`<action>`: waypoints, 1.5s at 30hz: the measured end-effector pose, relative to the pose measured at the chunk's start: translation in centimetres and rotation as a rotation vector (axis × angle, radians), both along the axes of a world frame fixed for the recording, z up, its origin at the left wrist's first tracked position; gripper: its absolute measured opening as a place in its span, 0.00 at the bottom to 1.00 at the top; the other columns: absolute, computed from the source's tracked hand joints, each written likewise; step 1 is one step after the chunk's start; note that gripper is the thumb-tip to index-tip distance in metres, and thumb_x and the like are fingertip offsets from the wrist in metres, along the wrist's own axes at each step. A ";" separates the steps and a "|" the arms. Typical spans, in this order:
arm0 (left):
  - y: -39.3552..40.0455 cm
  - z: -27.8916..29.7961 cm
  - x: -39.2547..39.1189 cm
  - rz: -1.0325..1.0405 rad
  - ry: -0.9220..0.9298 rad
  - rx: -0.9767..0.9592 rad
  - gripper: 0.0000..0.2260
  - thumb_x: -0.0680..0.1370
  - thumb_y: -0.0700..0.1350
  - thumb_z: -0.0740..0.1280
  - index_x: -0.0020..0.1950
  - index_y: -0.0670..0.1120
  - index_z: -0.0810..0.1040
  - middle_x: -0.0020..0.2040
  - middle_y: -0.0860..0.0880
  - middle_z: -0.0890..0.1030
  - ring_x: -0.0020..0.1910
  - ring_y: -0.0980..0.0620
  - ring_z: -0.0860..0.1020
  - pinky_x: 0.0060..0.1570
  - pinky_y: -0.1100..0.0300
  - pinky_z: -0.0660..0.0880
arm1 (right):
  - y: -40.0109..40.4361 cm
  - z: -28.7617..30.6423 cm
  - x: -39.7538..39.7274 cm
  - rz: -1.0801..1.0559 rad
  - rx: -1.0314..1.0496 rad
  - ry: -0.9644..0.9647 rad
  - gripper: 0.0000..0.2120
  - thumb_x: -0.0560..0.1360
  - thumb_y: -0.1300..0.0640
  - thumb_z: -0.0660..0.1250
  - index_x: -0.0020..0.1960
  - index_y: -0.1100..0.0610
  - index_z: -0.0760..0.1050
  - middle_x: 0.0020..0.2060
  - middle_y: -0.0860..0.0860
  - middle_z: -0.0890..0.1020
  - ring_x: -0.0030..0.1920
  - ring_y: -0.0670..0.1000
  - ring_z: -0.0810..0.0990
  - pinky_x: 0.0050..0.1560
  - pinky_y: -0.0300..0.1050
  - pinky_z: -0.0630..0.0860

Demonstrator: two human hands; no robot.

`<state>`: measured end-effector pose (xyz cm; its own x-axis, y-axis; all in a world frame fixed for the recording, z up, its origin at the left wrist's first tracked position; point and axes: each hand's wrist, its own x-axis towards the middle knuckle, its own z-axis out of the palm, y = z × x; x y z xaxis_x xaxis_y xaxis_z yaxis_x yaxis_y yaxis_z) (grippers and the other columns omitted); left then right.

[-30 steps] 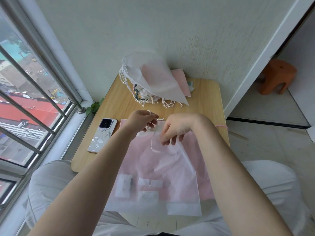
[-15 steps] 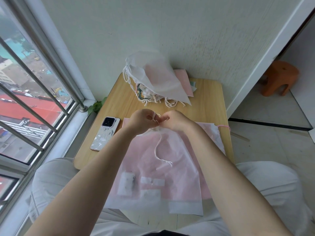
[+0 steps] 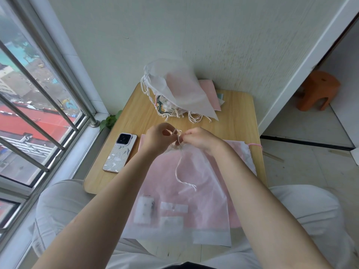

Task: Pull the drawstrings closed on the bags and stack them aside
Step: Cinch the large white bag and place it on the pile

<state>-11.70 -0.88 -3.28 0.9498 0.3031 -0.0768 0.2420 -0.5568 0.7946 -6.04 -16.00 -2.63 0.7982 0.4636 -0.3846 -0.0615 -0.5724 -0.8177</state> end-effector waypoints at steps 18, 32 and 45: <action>-0.1 1.0 -0.3 0.071 0.138 -0.473 0.09 0.80 0.45 0.63 0.46 0.41 0.79 0.37 0.48 0.80 0.35 0.53 0.77 0.37 0.61 0.73 | -0.6 0.4 0.0 -0.579 0.690 0.264 0.26 0.76 0.60 0.58 0.70 0.38 0.66 0.60 0.47 0.76 0.61 0.50 0.76 0.45 0.46 0.73; 0.8 0.4 -0.6 0.223 0.146 -0.370 0.11 0.76 0.49 0.65 0.37 0.44 0.75 0.35 0.46 0.73 0.35 0.49 0.69 0.37 0.57 0.64 | -4.3 2.8 2.0 -0.457 0.176 -0.132 0.19 0.77 0.55 0.58 0.28 0.57 0.70 0.20 0.47 0.67 0.21 0.48 0.65 0.25 0.38 0.59; 1.0 -0.7 -1.1 0.278 0.170 -0.090 0.12 0.73 0.41 0.60 0.31 0.46 0.59 0.29 0.49 0.58 0.31 0.50 0.57 0.32 0.57 0.52 | -2.9 2.2 0.7 -0.066 -0.464 -0.567 0.21 0.74 0.60 0.63 0.27 0.58 0.57 0.25 0.53 0.63 0.29 0.54 0.61 0.27 0.44 0.55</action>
<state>-12.80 0.07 -3.98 0.8032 0.5332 -0.2657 0.5082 -0.3804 0.7727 -5.38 -18.86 -0.47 0.9533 0.2982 -0.0489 0.2533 -0.8768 -0.4088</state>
